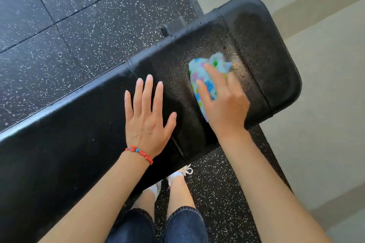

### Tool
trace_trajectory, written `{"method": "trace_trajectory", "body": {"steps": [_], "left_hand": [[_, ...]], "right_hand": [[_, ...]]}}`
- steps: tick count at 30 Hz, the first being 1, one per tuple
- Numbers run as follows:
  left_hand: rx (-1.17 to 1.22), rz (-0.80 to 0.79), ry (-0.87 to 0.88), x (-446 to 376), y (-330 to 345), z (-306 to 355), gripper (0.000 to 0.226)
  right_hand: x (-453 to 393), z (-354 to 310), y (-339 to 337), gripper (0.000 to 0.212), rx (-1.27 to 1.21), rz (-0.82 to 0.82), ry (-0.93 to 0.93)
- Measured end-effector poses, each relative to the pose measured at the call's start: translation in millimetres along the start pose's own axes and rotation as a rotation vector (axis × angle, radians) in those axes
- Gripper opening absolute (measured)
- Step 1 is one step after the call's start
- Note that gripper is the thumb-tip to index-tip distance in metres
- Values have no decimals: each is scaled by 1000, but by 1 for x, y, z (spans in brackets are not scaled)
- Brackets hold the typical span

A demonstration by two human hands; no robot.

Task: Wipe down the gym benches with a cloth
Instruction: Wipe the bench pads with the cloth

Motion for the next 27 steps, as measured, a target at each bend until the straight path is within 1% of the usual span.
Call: {"method": "trace_trajectory", "body": {"steps": [2,3,4,5,8,9,10,11,14,17,18,21,22,27], "left_hand": [[4,21,11,0,0,1,63],[3,26,9,1,-1,1,63],[4,27,4,1,-1,0,63],[8,25,0,0,-2,-1,62],[8,23,7,-1,-2,2,62],[11,24,10,0,-1,2,62],[16,24,13,0,-1,3,62],[20,26,18,-1,-2,4,61],[33,56,43,-3,-8,10,59],[69,71,77,-8,-17,26,59],[73,66,88,-11,-18,31,59],[77,58,96,-24,-17,48,58],[81,58,92,-30,-16,53,58],[68,57,18,-63,-4,70,59]], "right_hand": [[19,-5,-3,30,17,-49,-141],[22,-1,-7,30,30,-57,-183],[22,8,-11,31,48,-53,-182],[19,22,-16,32,63,-36,-122],[15,62,-33,36,27,40,271],[20,64,-34,36,19,56,355],[27,61,-33,36,16,60,377],[35,52,-31,36,14,54,344],[61,28,-25,34,12,-12,156],[65,34,-30,33,89,-38,59],[59,43,-34,32,121,-19,77],[30,89,-49,35,109,34,298],[20,102,-52,36,95,23,327],[-15,125,-53,40,23,-33,267]]}}
Point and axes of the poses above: each hand's wrist, its own x-axis away from the middle knuckle, its own y-axis out of the palm, z = x × y, the point moved 7 cm from there along -x, towards the middle knuckle, and after that the axes turned 3 degrees about y, right-handed, at the moved point
